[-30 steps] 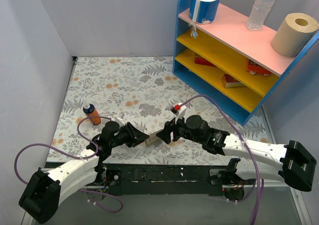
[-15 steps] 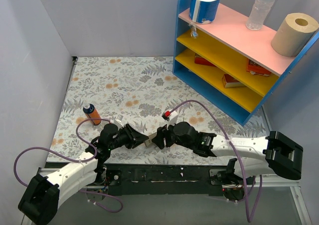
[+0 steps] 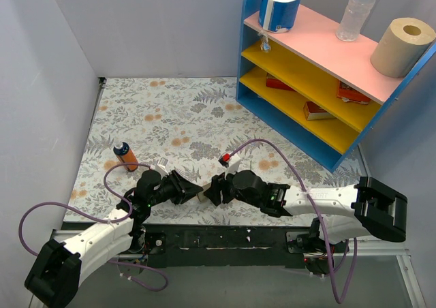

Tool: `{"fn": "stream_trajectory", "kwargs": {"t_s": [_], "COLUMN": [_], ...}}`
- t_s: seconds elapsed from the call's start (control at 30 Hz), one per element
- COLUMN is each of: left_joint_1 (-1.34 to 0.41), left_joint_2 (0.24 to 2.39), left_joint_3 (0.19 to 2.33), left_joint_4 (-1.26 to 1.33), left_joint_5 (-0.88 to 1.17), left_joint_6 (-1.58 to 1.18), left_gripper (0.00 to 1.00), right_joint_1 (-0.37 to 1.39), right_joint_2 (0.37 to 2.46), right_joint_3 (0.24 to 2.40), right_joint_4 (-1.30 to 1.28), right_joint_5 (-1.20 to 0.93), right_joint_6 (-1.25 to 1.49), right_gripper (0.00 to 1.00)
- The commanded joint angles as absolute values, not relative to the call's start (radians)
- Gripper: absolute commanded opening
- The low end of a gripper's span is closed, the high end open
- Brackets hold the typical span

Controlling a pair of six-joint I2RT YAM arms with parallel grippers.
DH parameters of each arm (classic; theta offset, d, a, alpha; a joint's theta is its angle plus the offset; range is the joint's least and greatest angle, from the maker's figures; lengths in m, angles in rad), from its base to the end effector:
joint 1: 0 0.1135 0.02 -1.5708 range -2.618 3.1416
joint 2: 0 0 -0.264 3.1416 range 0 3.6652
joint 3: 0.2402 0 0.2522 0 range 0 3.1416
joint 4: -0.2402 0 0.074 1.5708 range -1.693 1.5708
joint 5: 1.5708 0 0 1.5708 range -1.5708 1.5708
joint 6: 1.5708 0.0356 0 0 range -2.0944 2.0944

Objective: Unload the batteries from the remote control

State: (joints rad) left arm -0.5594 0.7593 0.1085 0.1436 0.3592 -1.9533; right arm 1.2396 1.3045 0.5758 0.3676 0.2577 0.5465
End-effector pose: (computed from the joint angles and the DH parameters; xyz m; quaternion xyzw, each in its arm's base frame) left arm 0.1235 -0.0921 0.1424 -0.4749 0.7084 -0.5221 0.0079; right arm 0.0979 0.2568 0.2115 -0.2084 0.7921 0.3730 0.4359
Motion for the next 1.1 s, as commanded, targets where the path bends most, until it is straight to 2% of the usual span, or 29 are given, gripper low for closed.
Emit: {"fn": "stream_trajectory", "kwargs": {"t_s": [0.0, 0.43, 1.07], "left_joint_1": [-0.557, -0.558, -0.557], "left_joint_2": [0.755, 0.75, 0.758], "left_joint_3": [0.097, 0.091, 0.097], "left_joint_4": [0.155, 0.155, 0.155], "left_joint_5": [0.354, 0.359, 0.364], "left_joint_6": [-1.957, -1.967, -1.982], "left_gripper": [0.0, 0.0, 0.0], "right_joint_1": [1.249, 1.258, 1.267], "right_joint_2": [1.315, 1.35, 1.385], "right_joint_3": [0.6, 0.589, 0.577], "right_joint_4": [0.411, 0.431, 0.465], "right_joint_5": [0.317, 0.327, 0.373], "right_joint_6": [0.571, 0.61, 0.637], "right_gripper": [0.63, 0.58, 0.58]}}
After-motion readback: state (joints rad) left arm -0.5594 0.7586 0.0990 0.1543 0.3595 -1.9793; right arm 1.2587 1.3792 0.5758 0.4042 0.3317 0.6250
